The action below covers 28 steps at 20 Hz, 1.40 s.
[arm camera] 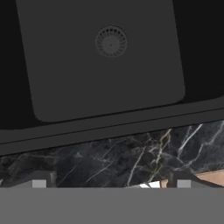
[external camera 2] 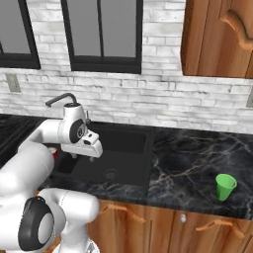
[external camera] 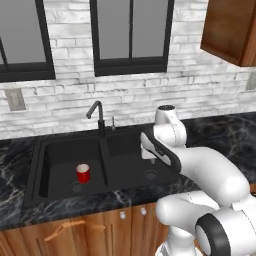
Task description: Place the mug in the left basin and the cup in the right basin of the sink.
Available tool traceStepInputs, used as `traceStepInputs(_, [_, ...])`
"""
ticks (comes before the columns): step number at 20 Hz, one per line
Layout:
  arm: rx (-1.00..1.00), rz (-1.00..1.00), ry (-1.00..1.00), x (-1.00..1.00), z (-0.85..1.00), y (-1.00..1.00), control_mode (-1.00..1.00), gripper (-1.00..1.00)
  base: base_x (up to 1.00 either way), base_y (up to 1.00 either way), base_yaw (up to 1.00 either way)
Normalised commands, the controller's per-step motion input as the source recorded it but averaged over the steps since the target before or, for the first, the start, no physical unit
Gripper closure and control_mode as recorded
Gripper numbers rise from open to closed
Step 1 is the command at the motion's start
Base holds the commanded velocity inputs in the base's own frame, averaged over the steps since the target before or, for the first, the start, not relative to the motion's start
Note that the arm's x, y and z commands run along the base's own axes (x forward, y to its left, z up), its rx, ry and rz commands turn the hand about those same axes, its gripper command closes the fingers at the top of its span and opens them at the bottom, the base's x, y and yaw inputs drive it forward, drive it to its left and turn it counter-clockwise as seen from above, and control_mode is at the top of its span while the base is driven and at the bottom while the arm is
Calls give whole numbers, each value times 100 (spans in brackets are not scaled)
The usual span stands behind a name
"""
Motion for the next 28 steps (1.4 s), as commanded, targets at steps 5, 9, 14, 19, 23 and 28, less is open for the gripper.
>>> traceStepInputs(5, [0, 0, 0, 0, 0, 0, 100, -100, 0, -60, 0])
traceStepInputs(9, [0, 0, 0, 0, 0, 0, 100, -100, 0, -25, 0])
traceStepInputs(14, [0, 0, 0, 0, 0, 0, 100, -100, 0, 0, 0])
traceStepInputs(19, [0, 0, 0, 0, 0, 0, 100, -100, 0, 0, 0])
traceStepInputs(23, [0, 2, 0, 6, 0, -15, -100, -100, 0, 0, 0])
traceStepInputs(28, [1, 3, 0, 25, 0, -63, -100, -100, 0, 0, 0])
